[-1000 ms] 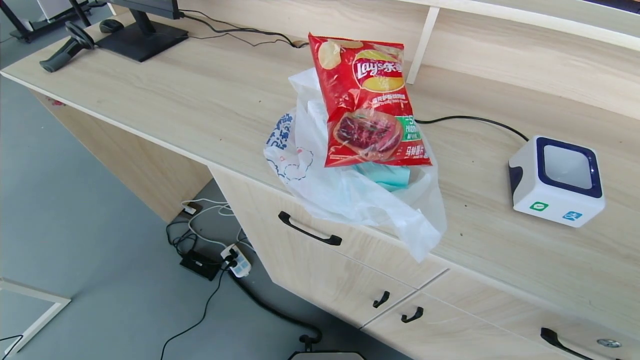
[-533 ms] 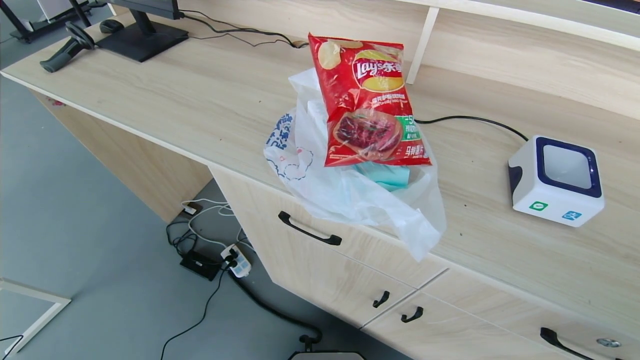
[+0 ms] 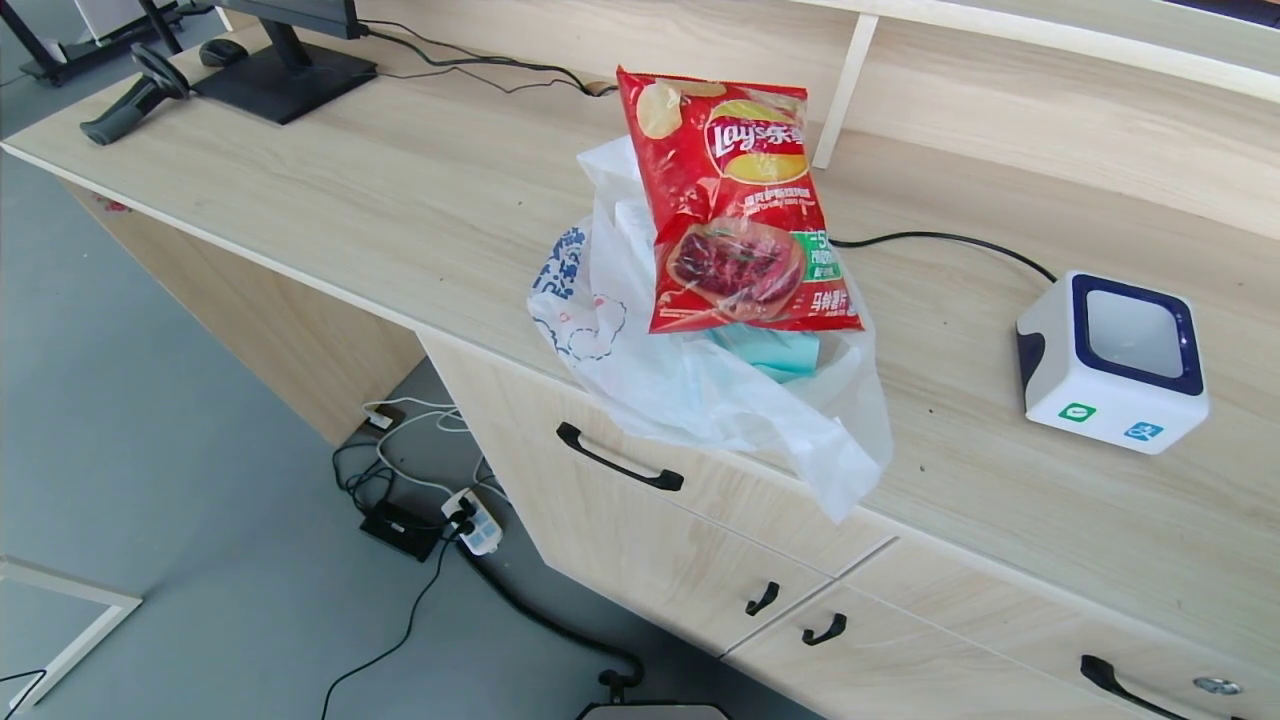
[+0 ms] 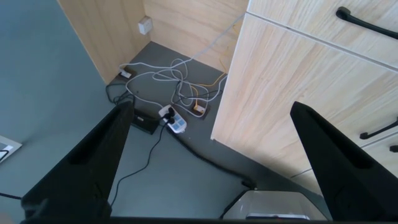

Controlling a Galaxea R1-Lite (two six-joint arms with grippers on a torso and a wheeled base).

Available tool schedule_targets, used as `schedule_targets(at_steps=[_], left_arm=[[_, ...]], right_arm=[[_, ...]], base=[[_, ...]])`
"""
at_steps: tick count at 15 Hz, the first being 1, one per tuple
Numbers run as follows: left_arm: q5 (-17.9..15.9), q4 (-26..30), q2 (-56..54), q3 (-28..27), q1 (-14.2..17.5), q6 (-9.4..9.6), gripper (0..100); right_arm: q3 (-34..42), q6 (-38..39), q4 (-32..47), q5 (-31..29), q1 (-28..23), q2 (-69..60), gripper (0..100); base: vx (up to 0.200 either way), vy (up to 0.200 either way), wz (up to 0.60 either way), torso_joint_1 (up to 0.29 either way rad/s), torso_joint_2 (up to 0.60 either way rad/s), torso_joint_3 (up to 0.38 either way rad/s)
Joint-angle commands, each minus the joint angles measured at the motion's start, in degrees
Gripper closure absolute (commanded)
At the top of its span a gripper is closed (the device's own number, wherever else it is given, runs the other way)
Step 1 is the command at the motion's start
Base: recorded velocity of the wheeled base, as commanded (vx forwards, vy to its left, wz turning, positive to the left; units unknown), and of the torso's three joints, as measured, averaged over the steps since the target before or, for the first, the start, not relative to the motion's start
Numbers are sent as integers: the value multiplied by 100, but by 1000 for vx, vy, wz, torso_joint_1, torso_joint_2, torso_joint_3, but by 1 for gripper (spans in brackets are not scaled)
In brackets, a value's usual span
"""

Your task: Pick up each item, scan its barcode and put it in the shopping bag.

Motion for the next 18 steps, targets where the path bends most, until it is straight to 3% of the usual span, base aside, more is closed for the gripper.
schedule_targets(at_steps=[1, 18], left_arm=[[1, 2, 6, 0, 2, 8, 0], [1, 20, 6, 0, 2, 0, 0]], right_arm=[[1, -28, 2, -3, -859, -780, 0], [-8, 16, 2, -3, -929, -2934, 0]], base=[[0, 0, 0, 0, 0, 0], [0, 0, 0, 0, 0, 0]])
